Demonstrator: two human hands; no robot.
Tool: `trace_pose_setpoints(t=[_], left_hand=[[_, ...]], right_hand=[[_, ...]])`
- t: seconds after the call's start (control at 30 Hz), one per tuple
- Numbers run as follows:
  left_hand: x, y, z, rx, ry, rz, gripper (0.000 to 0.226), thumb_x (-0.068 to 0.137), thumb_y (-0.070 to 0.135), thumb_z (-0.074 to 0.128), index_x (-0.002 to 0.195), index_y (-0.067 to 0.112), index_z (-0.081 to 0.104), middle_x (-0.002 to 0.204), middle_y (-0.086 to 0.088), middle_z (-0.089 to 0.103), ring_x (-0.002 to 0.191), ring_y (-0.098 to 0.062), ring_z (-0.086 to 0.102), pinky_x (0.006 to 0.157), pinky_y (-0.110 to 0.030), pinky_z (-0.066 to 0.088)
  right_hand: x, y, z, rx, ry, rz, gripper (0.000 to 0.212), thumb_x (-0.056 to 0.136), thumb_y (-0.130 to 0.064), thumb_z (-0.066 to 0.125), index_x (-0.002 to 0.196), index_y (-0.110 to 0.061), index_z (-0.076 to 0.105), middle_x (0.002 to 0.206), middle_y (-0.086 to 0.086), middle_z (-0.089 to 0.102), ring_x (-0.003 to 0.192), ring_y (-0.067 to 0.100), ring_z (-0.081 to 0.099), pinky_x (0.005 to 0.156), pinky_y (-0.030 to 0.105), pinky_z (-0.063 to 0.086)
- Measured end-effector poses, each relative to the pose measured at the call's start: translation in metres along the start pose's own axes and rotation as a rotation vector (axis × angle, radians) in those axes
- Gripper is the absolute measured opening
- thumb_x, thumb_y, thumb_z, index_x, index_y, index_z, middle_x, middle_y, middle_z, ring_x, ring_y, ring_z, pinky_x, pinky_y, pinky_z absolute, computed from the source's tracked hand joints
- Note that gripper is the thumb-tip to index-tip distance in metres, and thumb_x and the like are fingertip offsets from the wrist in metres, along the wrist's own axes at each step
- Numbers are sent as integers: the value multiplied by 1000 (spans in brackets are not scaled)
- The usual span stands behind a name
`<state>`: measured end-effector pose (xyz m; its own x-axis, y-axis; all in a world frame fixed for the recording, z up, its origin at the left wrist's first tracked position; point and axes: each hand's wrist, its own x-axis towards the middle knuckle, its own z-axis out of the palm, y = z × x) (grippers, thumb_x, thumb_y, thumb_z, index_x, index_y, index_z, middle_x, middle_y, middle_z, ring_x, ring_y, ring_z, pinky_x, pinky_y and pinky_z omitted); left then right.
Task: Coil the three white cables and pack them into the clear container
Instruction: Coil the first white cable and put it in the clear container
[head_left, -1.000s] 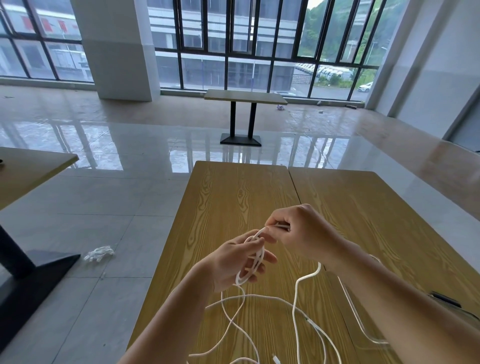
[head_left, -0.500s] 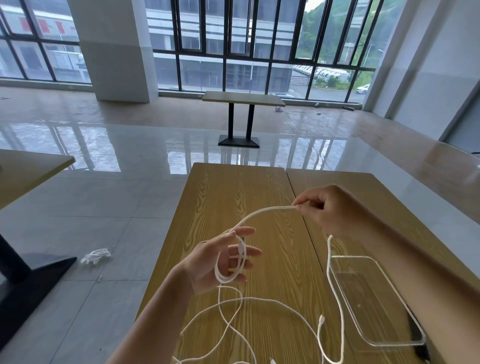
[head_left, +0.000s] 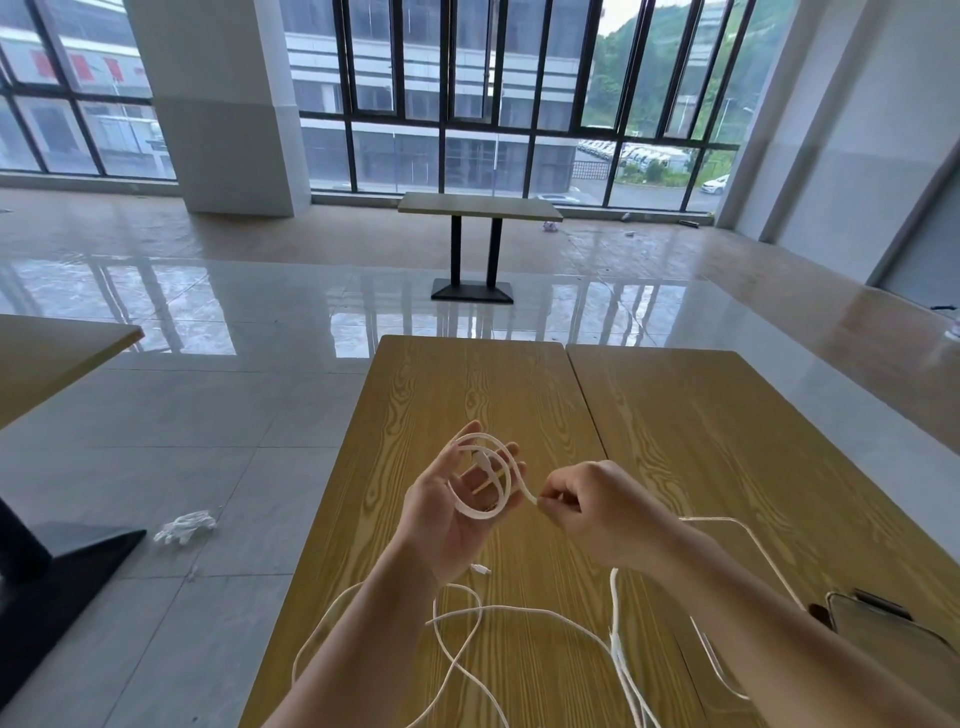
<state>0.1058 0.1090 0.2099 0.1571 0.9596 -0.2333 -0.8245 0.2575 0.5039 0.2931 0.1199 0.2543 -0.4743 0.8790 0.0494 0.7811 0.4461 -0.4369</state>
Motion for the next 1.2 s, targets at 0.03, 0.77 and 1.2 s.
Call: trace_pose_setpoints(t=[0.03,0.77,1.2], left_hand=[[1,-1,2,6,17,11,35,105,30,39,126,16,62,117,-27,69,108,-43,67,96,-58,50],[11,21,-1,281,354,126,36,100,47,45,101,25,73,92,-10,60,76,-20,53,61,-33,48],[-11,5,24,606,-122,-110,73,85,75,36,121,19,64,92,-6,71,72,-19,60,54,-28,42]], right_hand=[[-1,-1,2,8,-26,-3,20,97,-27,59,89,-18,73,70,-7,67,57,5,58,54,20,49],[-14,-25,-32,115,-81,-240,17,99,-25,59,108,-25,73,66,-33,63,51,-6,56,50,8,42],[13,-33,-43,168,176,-191,14,92,-28,66,79,-31,67,49,-14,58,39,3,44,41,14,38]])
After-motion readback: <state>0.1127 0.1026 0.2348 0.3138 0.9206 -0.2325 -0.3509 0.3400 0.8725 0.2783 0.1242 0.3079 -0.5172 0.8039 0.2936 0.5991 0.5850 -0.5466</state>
